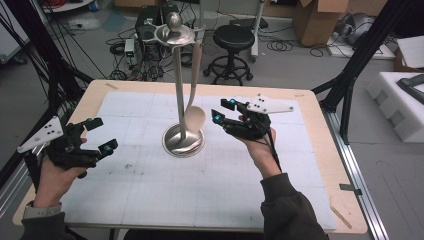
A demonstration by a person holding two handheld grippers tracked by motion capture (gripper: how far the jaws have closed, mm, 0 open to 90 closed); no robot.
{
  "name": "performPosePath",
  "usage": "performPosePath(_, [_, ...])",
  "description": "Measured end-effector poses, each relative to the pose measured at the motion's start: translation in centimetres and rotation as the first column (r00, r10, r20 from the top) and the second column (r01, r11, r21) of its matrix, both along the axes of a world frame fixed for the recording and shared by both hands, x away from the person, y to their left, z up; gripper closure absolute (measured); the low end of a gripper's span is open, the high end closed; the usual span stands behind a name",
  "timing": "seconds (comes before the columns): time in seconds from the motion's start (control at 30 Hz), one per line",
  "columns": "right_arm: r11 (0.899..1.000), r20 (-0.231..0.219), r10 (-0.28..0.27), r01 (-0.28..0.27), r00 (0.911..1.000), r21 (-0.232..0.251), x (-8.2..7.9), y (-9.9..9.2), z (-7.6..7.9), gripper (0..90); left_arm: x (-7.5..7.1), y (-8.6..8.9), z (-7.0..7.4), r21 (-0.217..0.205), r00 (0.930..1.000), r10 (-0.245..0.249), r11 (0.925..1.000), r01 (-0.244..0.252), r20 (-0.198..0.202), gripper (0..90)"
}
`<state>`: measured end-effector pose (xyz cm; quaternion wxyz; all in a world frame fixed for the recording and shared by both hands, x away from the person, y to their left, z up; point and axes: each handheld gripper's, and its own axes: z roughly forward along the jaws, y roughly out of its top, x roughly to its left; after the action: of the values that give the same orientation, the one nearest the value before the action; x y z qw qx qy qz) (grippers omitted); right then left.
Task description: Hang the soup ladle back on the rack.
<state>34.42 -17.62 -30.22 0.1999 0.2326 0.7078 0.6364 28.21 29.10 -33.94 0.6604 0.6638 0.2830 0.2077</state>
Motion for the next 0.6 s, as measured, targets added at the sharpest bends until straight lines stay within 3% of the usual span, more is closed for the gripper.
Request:
performPosePath(0.2, [0.999,0.041,-0.051,0.051,0.9979,-0.003,-0.9,-2.1,0.0,26.3,0.0,-0.1,0.0,-0.005,1.0000,-0.002,1.0000,0.002,-0.001,4.1])
performPosePath(0.27, [0.998,0.030,-0.058,0.058,0.9979,0.001,-1.1,-2.9,-0.2,14.9,0.0,-0.1,0.0,-0.008,1.0000,-0.004,1.0000,0.004,0.000,4.1])
performPosePath(0.4, [0.999,0.002,-0.052,0.052,0.9986,-0.004,-1.3,-4.1,-0.6,0.3,0.0,-0.2,0.0,-0.010,0.9999,-0.009,0.9999,0.009,0.006,4.0])
performPosePath(0.6, [1.000,-0.020,-0.025,0.026,0.9995,0.005,-2.1,-5.8,-1.5,0.2,0.0,-0.3,0.0,-0.010,0.9996,-0.026,0.9996,0.026,0.007,4.0])
